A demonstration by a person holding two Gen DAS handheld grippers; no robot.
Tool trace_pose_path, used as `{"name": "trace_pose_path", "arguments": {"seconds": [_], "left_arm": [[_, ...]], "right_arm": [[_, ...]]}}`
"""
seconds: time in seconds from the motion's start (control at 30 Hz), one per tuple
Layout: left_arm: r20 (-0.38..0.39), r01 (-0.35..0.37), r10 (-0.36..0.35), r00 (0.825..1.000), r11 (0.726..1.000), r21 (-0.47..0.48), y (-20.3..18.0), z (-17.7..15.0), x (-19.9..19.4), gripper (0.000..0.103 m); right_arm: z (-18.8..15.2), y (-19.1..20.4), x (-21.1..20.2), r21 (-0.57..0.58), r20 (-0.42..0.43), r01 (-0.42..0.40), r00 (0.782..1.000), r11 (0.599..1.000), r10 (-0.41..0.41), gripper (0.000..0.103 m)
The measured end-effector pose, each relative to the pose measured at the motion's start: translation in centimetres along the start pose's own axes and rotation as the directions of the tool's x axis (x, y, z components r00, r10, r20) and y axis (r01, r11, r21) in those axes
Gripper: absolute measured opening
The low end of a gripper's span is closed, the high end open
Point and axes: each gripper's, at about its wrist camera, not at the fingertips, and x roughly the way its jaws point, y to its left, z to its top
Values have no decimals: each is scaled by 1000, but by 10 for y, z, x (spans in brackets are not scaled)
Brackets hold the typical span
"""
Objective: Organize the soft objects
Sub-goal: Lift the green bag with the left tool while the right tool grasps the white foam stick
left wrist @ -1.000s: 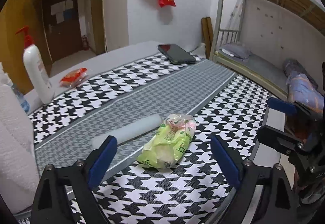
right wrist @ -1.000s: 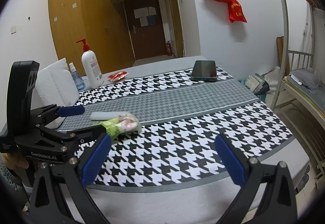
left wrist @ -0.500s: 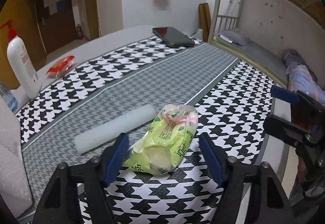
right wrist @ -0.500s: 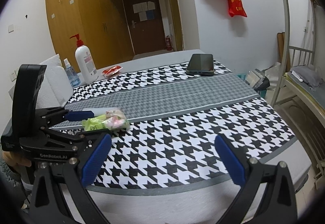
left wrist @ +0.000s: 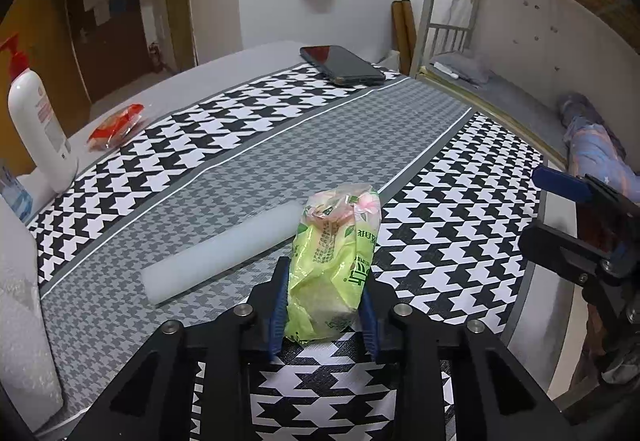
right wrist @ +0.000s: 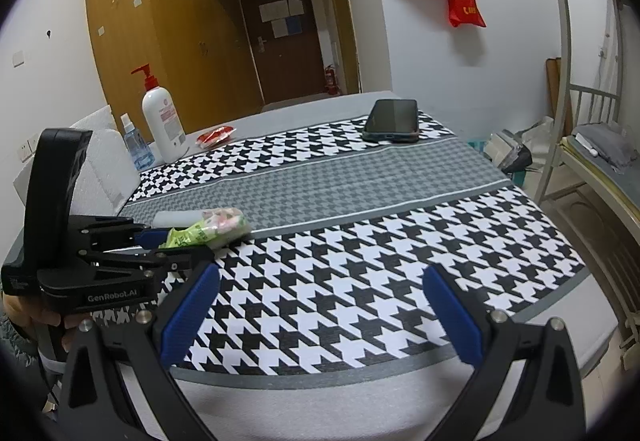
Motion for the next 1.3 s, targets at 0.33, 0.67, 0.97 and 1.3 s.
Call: {"name": "trace_pose_path", "arguments": {"seconds": [0.33, 0.67, 0.97, 1.3], "left_arm": [[87, -5, 4, 996, 1000, 12, -7, -4, -37, 32], [162, -87, 97, 982, 994, -68, 17, -16, -82, 32], [179, -148, 173, 968, 978, -145, 36, -32, -101, 32], [189, -161, 199, 962, 967, -199, 49, -43, -107, 32]], "right_arm": [[5, 4, -4, -19, 5, 3, 1000, 1000, -3, 102], [19, 25, 9, -92, -6, -89, 996, 992, 89, 102], [38, 53, 29, -215, -48, -213, 977, 953, 207, 102], [45, 83, 53, -398, -147, -257, 966, 881, 215, 88]]}}
